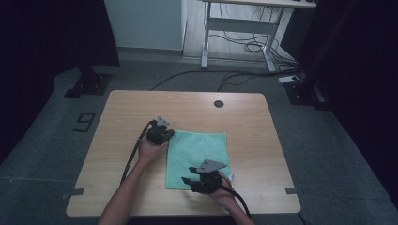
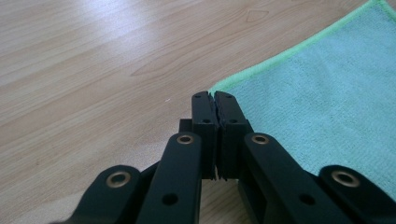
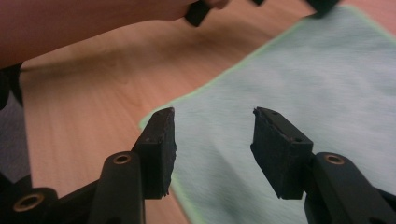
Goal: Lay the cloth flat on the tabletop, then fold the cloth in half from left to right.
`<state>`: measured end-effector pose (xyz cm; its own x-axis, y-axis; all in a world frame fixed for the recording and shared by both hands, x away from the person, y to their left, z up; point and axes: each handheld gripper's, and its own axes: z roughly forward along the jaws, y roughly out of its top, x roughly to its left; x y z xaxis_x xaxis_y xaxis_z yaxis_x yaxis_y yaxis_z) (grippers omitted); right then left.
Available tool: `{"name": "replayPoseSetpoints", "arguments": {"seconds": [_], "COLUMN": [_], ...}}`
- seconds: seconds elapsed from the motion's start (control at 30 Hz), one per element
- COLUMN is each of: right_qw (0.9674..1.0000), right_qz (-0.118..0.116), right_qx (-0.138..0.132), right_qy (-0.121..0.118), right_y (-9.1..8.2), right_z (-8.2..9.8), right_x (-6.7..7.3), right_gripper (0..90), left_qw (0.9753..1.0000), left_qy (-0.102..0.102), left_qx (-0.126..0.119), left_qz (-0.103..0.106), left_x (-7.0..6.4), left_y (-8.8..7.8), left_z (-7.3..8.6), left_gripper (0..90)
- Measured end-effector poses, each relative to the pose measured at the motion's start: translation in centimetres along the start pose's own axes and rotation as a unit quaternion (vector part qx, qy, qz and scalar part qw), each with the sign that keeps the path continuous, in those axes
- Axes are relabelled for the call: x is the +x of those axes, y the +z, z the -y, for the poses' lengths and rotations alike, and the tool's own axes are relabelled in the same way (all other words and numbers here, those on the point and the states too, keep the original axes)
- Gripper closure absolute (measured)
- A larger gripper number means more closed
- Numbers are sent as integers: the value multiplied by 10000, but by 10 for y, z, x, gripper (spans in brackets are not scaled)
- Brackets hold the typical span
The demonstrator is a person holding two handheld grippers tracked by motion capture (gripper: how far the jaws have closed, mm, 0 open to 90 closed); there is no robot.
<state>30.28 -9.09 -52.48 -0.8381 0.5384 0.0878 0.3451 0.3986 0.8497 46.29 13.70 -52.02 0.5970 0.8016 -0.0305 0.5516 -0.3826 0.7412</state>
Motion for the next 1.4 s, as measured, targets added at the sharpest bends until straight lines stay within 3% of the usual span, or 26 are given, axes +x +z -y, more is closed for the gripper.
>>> {"name": "replayPoseSetpoints", "arguments": {"seconds": [0.37, 0.57, 1.1, 1.37, 1.4], "right_qw": [9991, 9982, 9958, 9964, 9965], "right_qz": [-315, -401, -38, 195, 285], "right_qx": [120, 276, 749, 715, 707], "right_qy": [-245, -342, -516, -408, -352], "right_y": [29, 44, 62, 61, 61], "right_z": [-8, -9, -3, -2, -2], "right_x": [31, 40, 48, 49, 49], "right_gripper": [486, 492, 515, 630, 701], "left_qw": [10000, 10000, 10000, 10000, 10000], "left_qy": [11, 4, 6, -6, -8], "left_qx": [-9, 33, 73, 58, 45], "left_qz": [7, -5, -1, -32, -42], "left_x": [-2, -2, -4, -3, -3], "left_y": [-2, -2, -1, -4, -6], "left_z": [-1, -1, 0, -2, -2], "left_gripper": [873, 873, 874, 876, 876]}}
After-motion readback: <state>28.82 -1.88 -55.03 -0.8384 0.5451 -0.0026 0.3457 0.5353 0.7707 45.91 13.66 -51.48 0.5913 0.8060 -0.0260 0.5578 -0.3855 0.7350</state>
